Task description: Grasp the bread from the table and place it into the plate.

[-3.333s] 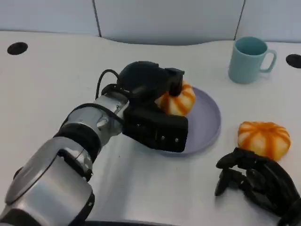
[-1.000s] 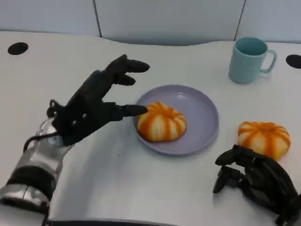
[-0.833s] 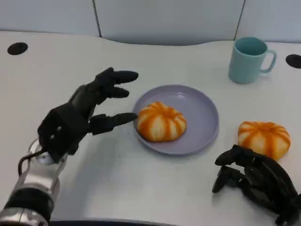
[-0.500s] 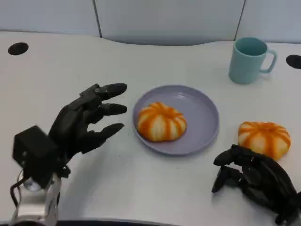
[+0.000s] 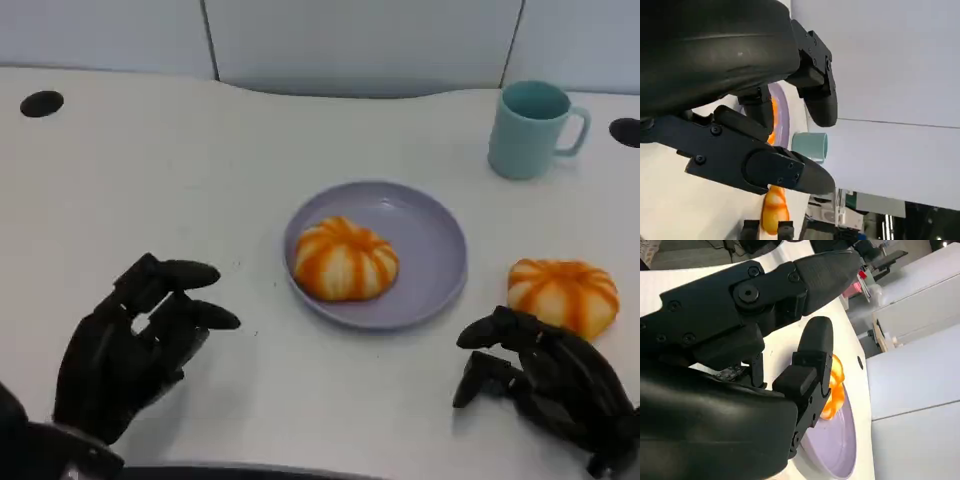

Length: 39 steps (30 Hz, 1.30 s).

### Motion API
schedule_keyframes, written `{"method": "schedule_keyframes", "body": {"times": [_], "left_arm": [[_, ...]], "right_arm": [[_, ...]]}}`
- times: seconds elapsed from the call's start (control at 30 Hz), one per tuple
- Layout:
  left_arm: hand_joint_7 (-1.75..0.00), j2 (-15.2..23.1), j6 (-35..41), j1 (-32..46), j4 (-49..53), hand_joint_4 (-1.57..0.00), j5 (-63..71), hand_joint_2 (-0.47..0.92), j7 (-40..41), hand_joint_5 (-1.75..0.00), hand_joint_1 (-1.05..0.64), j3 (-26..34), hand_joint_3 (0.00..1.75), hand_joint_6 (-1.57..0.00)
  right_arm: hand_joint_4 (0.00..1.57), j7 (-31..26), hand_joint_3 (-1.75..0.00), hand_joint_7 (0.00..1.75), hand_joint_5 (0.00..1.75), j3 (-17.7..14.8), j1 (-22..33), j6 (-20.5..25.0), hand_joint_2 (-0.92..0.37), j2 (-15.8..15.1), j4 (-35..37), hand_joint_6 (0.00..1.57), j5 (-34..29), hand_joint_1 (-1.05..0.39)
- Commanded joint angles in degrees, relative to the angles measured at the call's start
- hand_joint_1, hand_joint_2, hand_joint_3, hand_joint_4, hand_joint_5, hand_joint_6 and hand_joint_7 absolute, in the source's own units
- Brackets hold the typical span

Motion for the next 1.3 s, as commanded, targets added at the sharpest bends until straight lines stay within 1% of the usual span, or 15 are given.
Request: {"method": "schedule_keyframes", "body": {"times": [0.03,0.13,0.3,0.4,0.43,0.47,0.57,0.73,0.8,0.93,1.1,1.17,1.3], "left_arm": [[-1.48,-0.6,1.6,3.5,-3.3,-0.32,-0.5,0.92,0.4,-1.72,-0.64,1.0,0.12,-0.26],[-1.57,-1.1,1.4,4.1,-2.6,-0.35,-0.4,0.92,0.2,-1.74,-0.64,1.6,0.11,-0.26],[-1.61,-1.9,2.1,4.9,-1.9,-0.41,-0.7,0.92,0.5,-1.75,-0.64,2.6,0.08,-0.26],[-1.66,-2.2,2.6,4.8,-1.3,-0.45,-0.1,0.92,1.7,-1.75,-0.63,3.4,0.08,-0.27],[-1.69,-2.3,2.8,4.9,-1.3,-0.44,0.2,0.92,2.3,-1.75,-0.63,3.5,0.07,-0.27],[-1.70,-2.3,3.1,5.0,-1.3,-0.44,0.3,0.92,2.7,-1.75,-0.62,3.6,0.07,-0.27],[-1.73,-2.3,4.1,5.0,-1.1,-0.43,0.1,0.92,3.1,-1.75,-0.62,3.9,0.05,-0.25],[-1.74,-2.5,5.1,3.8,1.5,-0.45,-0.9,0.92,2.5,-1.75,-0.61,5.3,0.04,-0.26],[-1.74,-2.2,5.7,3.0,3.2,-0.46,-1.7,0.92,1.4,-1.75,-0.60,6.1,0.04,-0.26],[-1.67,-2.0,6.6,1.8,5.3,-0.48,-3.0,0.92,-0.1,-1.75,-0.58,7.4,0.02,-0.30],[-1.68,-2.0,6.1,1.7,5.8,-0.48,-1.7,0.92,0.3,-1.75,-0.58,7.6,0.02,-0.31],[-1.66,-2.1,6.3,1.8,5.7,-0.47,-2.0,0.92,-0.1,-1.75,-0.58,7.7,0.02,-0.31],[-1.67,-2.3,5.9,1.8,5.7,-0.46,-1.5,0.92,0.4,-1.75,-0.59,7.5,0.01,-0.31]], "right_arm": [[0.65,-1.0,-0.09,0.83,1.37,-0.1,1.6,1.0,-0.92,-0.6,1.0,0.77,-0.8,-0.53],[0.65,-1.5,-0.10,0.82,1.36,0.2,1.9,0.3,-0.92,-0.6,0.7,0.77,-1.2,-0.54],[0.64,-2.5,-0.10,0.81,1.34,0.6,2.3,0.9,-0.92,-0.6,-0.6,0.79,-1.4,-0.56],[0.65,-0.5,-0.11,0.80,1.35,-0.1,1.9,2.3,-0.92,-0.4,0.1,0.79,0.1,-0.54],[0.65,-0.5,-0.09,0.78,1.35,-0.2,1.8,3.5,-0.92,-0.5,0.1,0.79,0.4,-0.53],[0.65,-0.4,-0.07,0.77,1.35,-0.2,1.8,3.7,-0.92,-0.5,0.2,0.80,0.3,-0.54],[0.64,-1.1,-0.08,0.75,1.35,0.0,1.9,1.5,-0.92,-0.5,0.6,0.81,-0.5,-0.54],[0.64,-0.9,-0.08,0.75,1.35,-0.3,1.4,0.4,-0.92,-0.5,1.9,0.81,-0.4,-0.51],[0.67,-1.3,-0.06,0.73,1.31,-0.2,1.4,0.0,-0.92,-0.5,2.2,0.83,-0.7,-0.54],[0.67,-1.8,-0.07,0.72,1.29,0.0,1.4,-0.5,-0.92,-0.7,2.3,0.84,-1.1,-0.56],[0.67,-2.1,-0.07,0.71,1.28,-0.1,1.3,-1.2,-0.92,-0.7,2.8,0.85,-1.2,-0.57],[0.68,-1.0,-0.07,0.70,1.29,-0.5,1.2,-0.3,-0.92,-0.7,2.9,0.85,-0.4,-0.55],[0.67,-1.2,-0.08,0.71,1.34,-0.2,1.3,-1.0,-0.92,-0.9,2.5,0.84,-0.9,-0.56]]}}
